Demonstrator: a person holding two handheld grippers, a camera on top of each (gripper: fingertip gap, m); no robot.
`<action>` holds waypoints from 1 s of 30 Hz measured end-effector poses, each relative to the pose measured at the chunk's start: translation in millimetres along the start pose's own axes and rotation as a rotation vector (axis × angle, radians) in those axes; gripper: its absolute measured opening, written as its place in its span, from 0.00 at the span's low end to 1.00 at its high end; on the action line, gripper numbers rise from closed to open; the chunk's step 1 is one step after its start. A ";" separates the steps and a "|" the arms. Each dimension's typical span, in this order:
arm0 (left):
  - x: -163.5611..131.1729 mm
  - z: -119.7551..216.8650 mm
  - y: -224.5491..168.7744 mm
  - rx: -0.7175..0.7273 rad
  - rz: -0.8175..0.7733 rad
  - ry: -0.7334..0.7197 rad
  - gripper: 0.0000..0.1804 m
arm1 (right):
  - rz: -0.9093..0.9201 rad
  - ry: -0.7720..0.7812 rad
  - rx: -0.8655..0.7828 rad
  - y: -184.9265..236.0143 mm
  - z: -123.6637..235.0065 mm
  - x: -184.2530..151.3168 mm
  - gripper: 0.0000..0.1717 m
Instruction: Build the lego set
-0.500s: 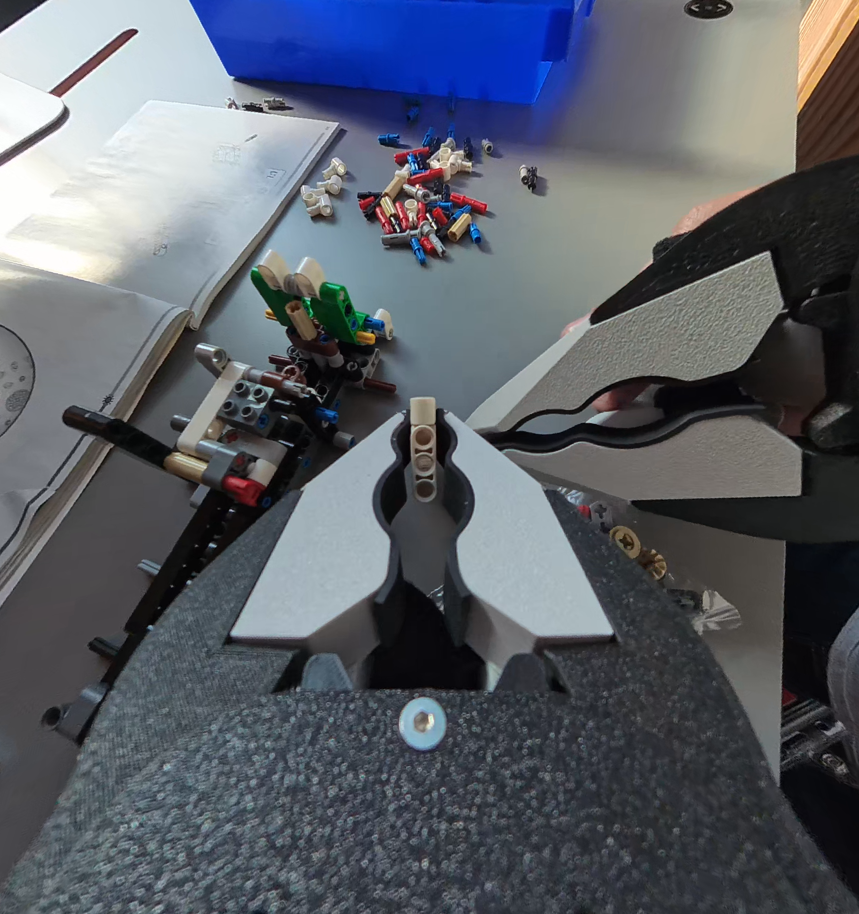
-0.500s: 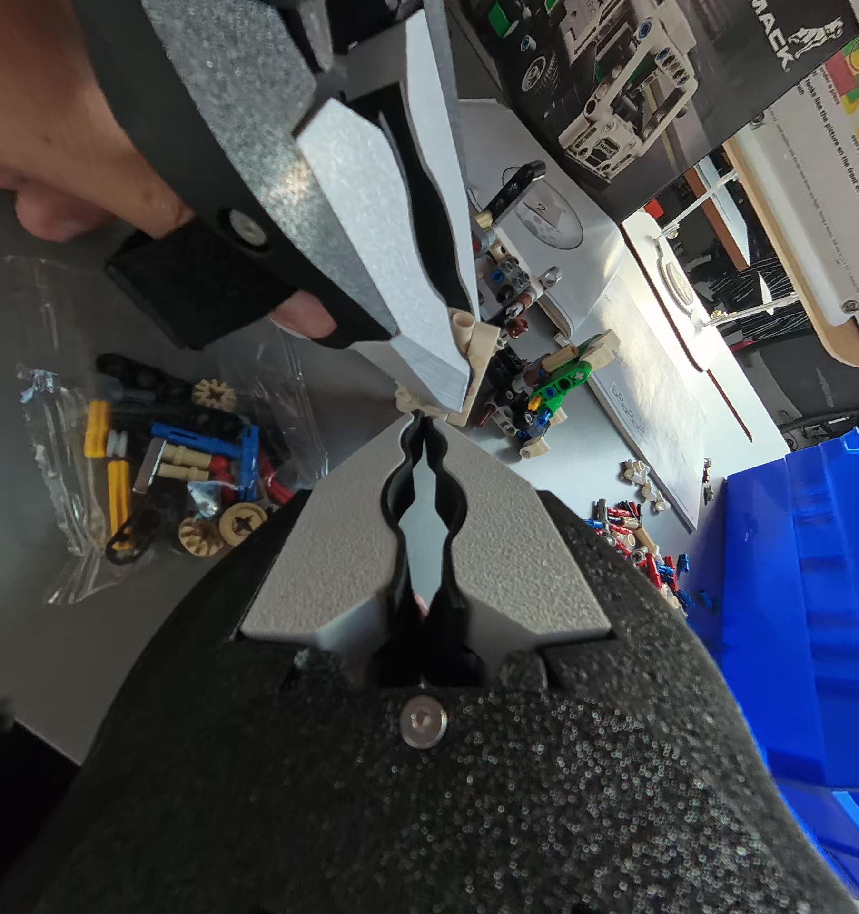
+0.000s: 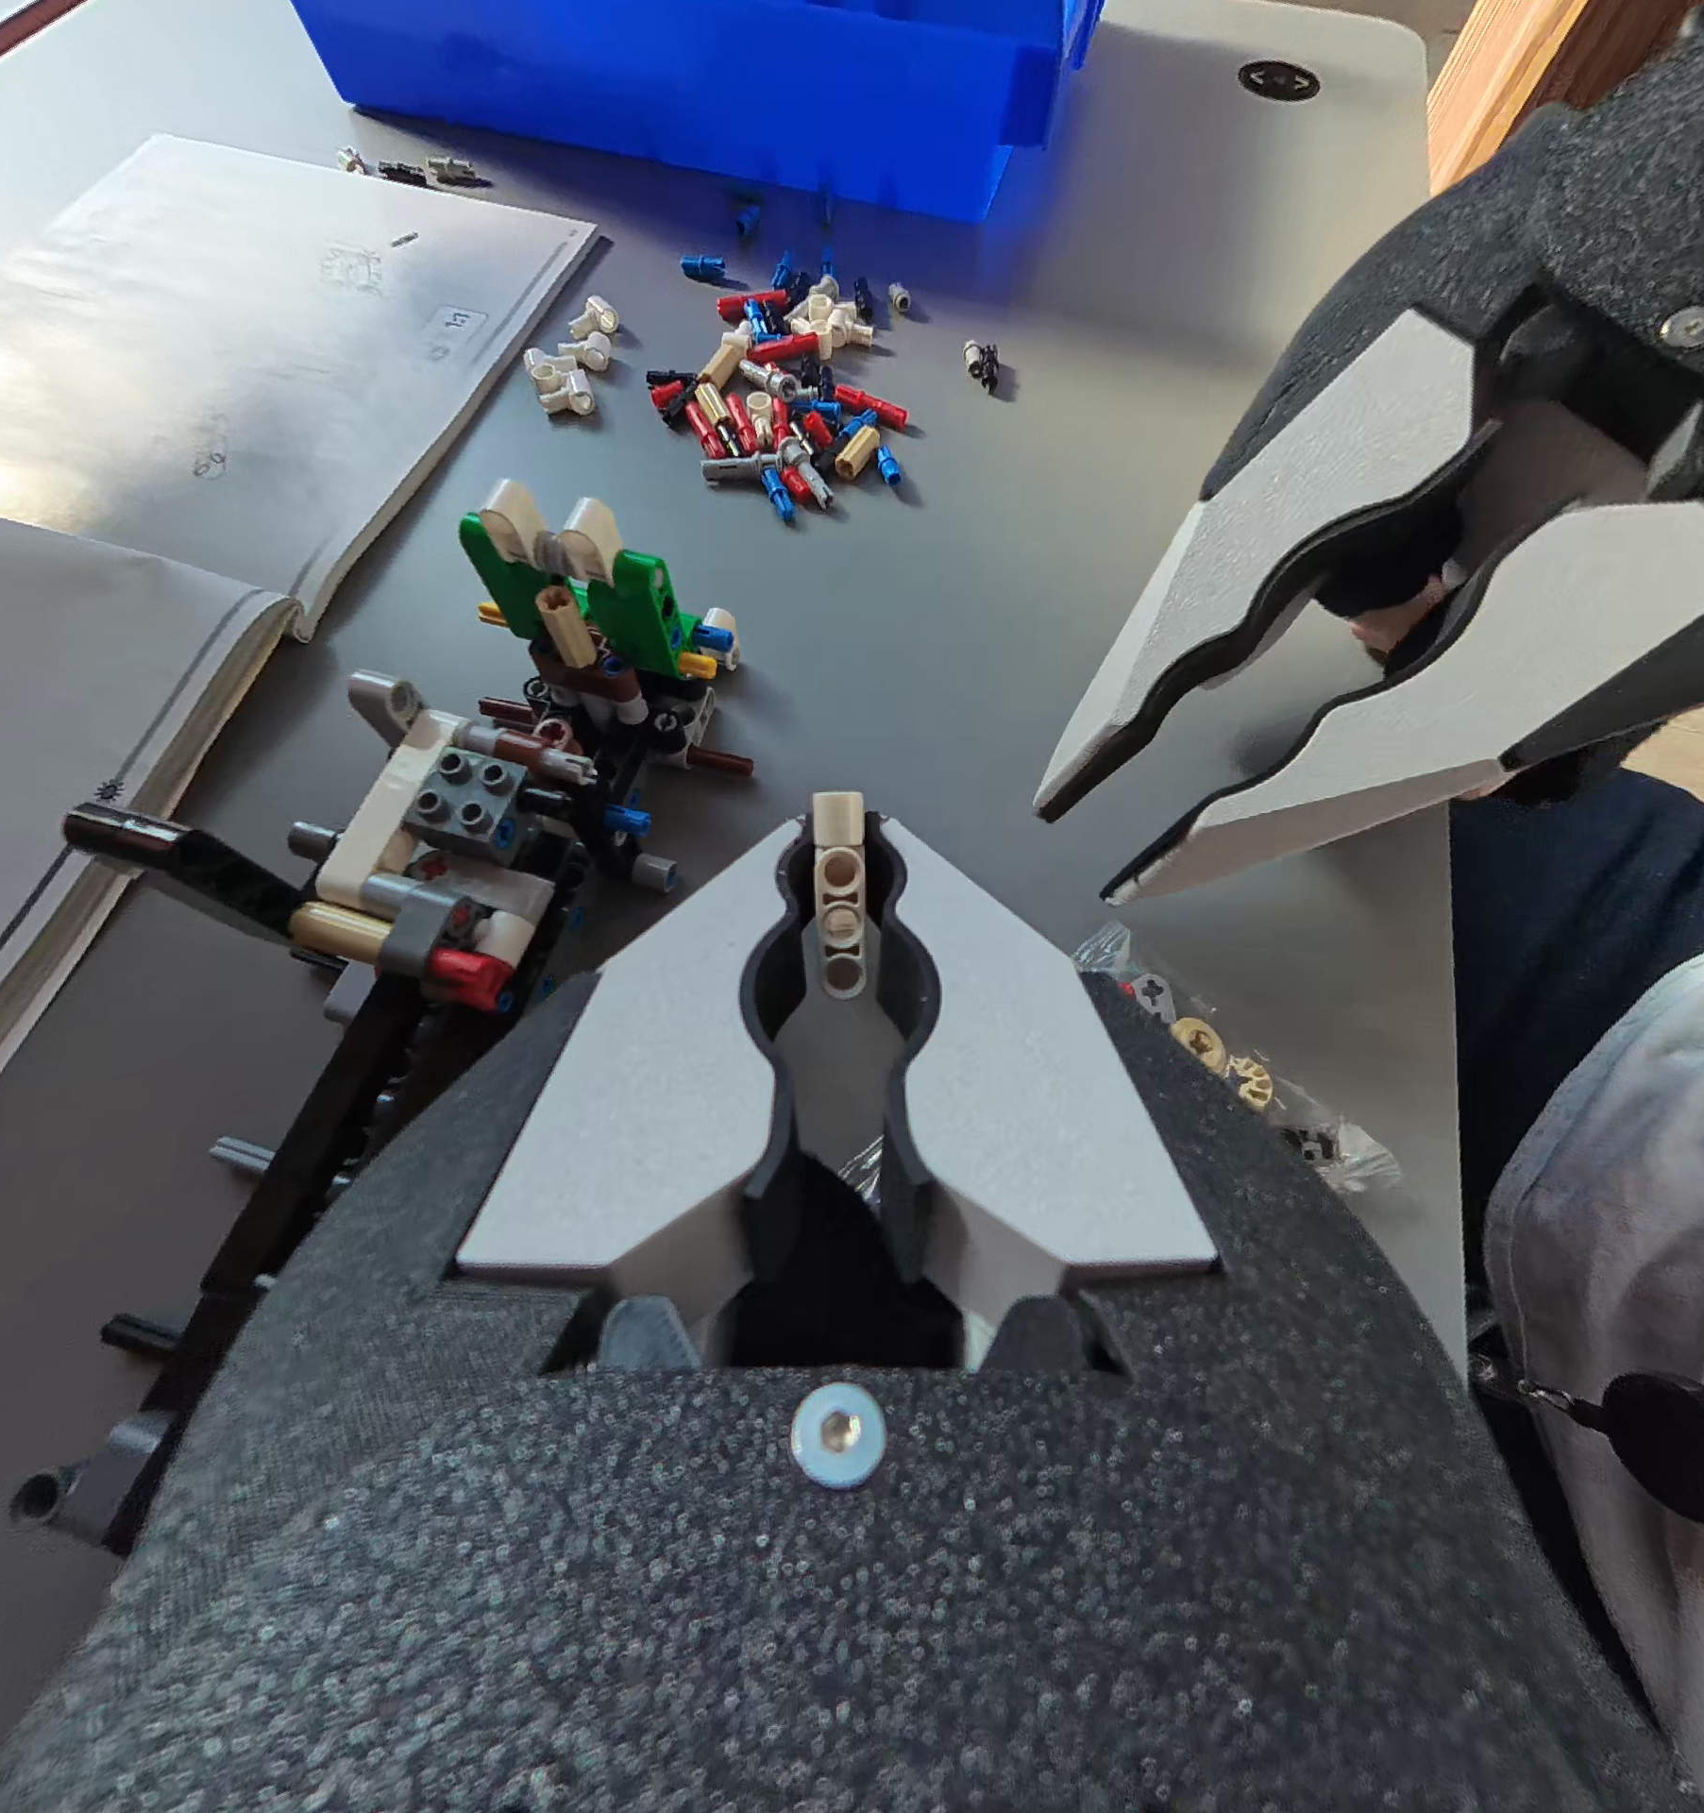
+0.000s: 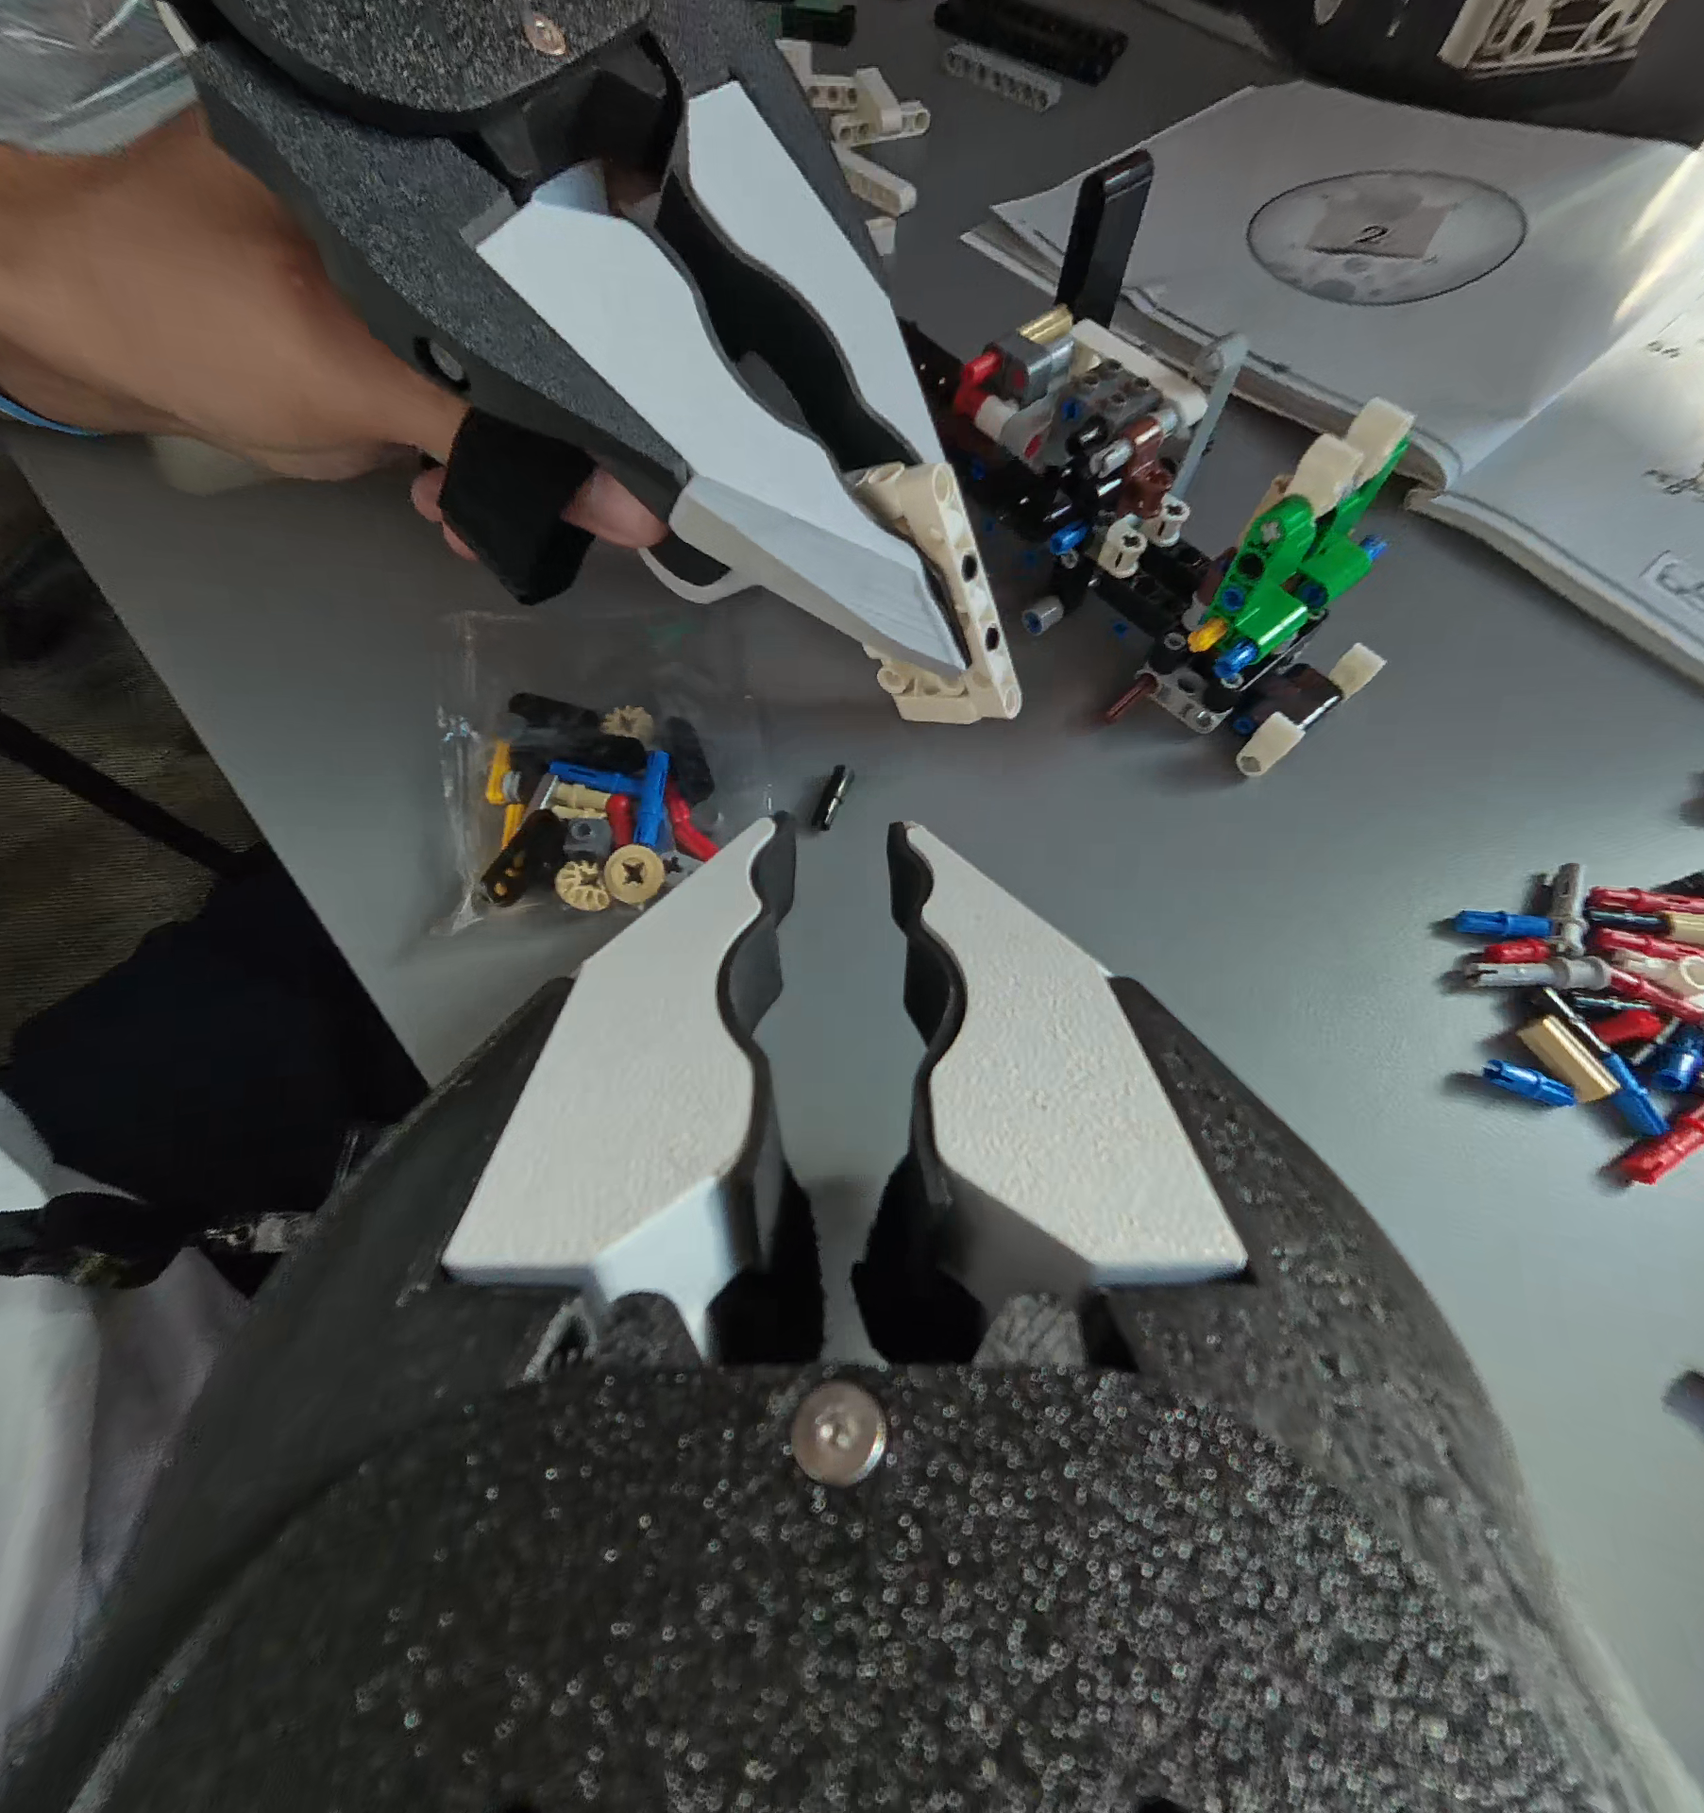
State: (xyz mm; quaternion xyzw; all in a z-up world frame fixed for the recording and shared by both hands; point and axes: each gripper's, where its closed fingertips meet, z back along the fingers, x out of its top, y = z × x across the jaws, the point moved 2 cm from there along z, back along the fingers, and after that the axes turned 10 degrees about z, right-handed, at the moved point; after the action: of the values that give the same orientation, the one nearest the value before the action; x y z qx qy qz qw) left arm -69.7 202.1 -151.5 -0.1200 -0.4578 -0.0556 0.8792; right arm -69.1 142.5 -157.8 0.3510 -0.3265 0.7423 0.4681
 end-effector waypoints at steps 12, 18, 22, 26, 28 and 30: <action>43.9 35.3 -30.3 -0.587 0.409 -0.239 0.03 | -0.078 -0.370 0.157 -19.0 20.9 52.3 0.14; 44.9 40.0 -48.7 -0.703 0.338 -0.266 0.03 | -0.205 -0.497 0.348 -11.6 35.7 52.3 0.05; 26.2 26.0 -50.5 -0.591 0.112 -0.137 0.09 | -0.275 -0.432 0.418 -14.0 41.0 39.0 0.03; 21.4 15.8 -43.6 -0.396 -0.050 -0.143 0.14 | -0.312 -0.317 0.397 -20.5 39.2 27.3 0.04; 23.6 15.7 -43.6 -0.344 -0.076 -0.166 0.14 | -0.315 -0.302 0.392 -19.4 39.1 27.6 0.04; 22.7 15.7 -46.9 -0.352 -0.077 -0.161 0.13 | -0.306 -0.292 0.400 -16.2 39.1 27.9 0.04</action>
State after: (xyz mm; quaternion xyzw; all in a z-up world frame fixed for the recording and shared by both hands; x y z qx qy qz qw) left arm -78.8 161.3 -116.8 -0.2584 -0.5140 -0.1585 0.8024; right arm -54.5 129.4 -111.1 0.5849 -0.1808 0.6543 0.4440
